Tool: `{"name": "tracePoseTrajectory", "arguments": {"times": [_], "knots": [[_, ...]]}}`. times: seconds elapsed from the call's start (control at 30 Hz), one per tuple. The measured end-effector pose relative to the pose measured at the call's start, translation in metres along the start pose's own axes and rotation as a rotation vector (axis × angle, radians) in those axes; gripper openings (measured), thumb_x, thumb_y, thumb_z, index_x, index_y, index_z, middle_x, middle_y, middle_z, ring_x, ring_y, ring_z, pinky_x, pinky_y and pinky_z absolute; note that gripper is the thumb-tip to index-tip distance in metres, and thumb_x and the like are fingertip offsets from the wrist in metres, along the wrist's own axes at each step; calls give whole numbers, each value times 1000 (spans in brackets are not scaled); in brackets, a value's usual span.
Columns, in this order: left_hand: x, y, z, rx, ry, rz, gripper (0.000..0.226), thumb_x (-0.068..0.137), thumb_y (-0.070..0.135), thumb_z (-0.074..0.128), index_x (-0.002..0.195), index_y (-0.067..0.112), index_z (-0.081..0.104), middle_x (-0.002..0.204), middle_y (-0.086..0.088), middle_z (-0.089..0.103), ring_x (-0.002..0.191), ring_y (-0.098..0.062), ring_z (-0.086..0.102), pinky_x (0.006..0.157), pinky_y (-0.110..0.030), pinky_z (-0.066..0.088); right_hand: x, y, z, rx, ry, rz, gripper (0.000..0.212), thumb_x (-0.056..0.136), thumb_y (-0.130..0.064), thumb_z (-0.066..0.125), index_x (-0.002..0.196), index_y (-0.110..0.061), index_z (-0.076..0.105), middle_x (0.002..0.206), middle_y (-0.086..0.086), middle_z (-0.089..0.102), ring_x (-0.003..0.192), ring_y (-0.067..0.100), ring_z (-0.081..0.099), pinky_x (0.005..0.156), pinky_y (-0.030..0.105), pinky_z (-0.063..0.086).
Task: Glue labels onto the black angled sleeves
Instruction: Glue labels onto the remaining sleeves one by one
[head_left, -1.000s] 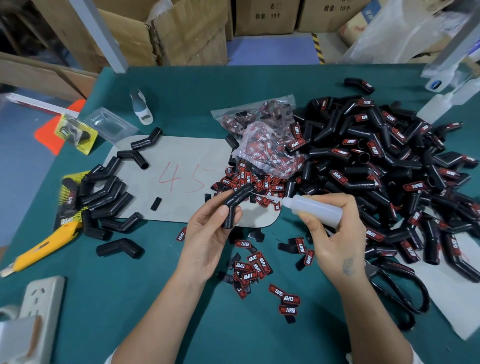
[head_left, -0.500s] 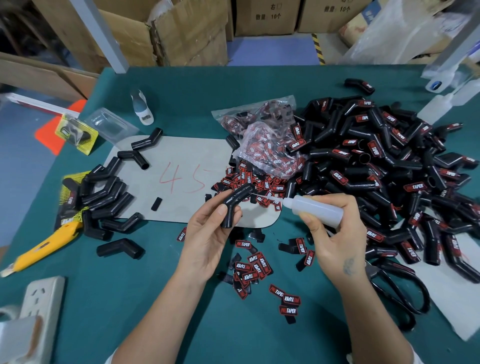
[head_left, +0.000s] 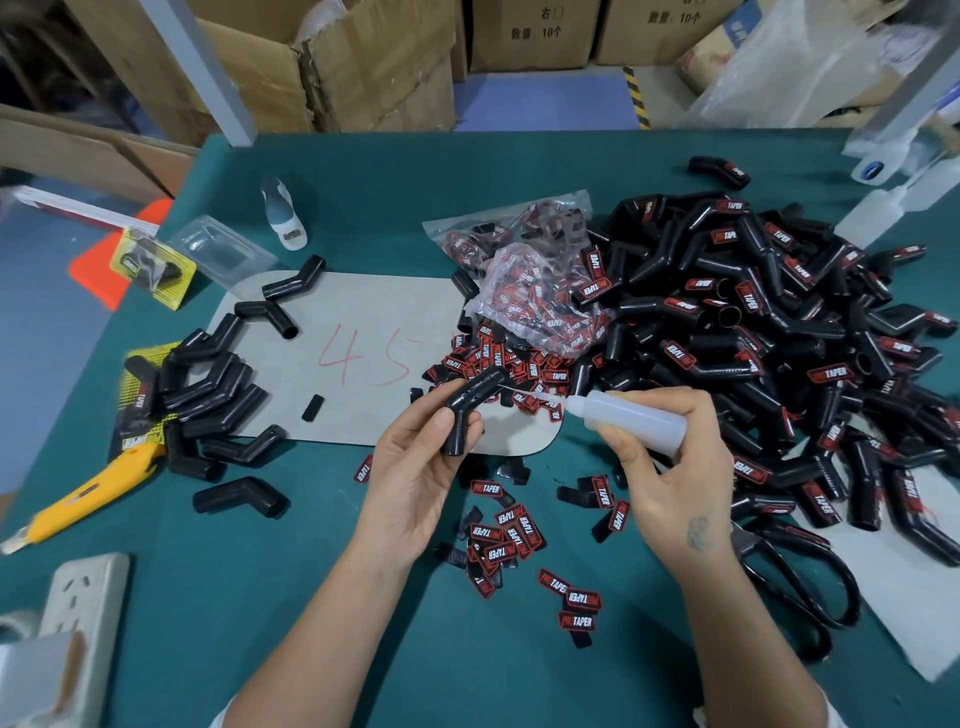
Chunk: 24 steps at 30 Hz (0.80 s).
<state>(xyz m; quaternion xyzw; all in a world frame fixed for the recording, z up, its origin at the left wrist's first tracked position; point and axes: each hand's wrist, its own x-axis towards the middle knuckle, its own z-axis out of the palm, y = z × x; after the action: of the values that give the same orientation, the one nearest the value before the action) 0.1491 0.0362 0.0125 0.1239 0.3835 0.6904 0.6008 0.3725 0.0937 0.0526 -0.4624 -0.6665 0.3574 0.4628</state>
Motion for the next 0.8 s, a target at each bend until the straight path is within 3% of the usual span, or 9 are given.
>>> {"name": "tracePoseTrajectory", "arguments": {"times": [0.43,0.53,0.67,0.8], "knots": [[0,0,2,15,11,7,59,66,30,101,118,12,80,116,-15,77,93,-20,78,83,-24,62,-1,0,1,-13,-29,-7,29,92,-44,68,109,-60,52,112,-30,70,106,-1,66,84,6,45],[-1,0,3,10,14,15,44,75,22,94,116,12,81,115,-15,78,92,-19,78,83,-24,62,0,1,1,-4,-20,-5,28,92,-43,69,110,-58,52,112,-29,70,107,-1,66,84,6,45],[-1,-2,2,8,32,13,28,92,9,68,116,12,81,112,-13,78,91,-19,78,82,-23,62,-2,1,3,-10,-46,-9,29,92,-44,69,110,-60,53,113,-28,70,107,-1,66,85,7,44],[0,-2,2,22,23,6,28,88,11,76,116,12,81,113,-14,78,91,-19,78,82,-23,62,0,2,1,-17,-23,-14,29,93,-43,68,110,-59,52,113,-30,69,107,-2,66,84,6,44]]}}
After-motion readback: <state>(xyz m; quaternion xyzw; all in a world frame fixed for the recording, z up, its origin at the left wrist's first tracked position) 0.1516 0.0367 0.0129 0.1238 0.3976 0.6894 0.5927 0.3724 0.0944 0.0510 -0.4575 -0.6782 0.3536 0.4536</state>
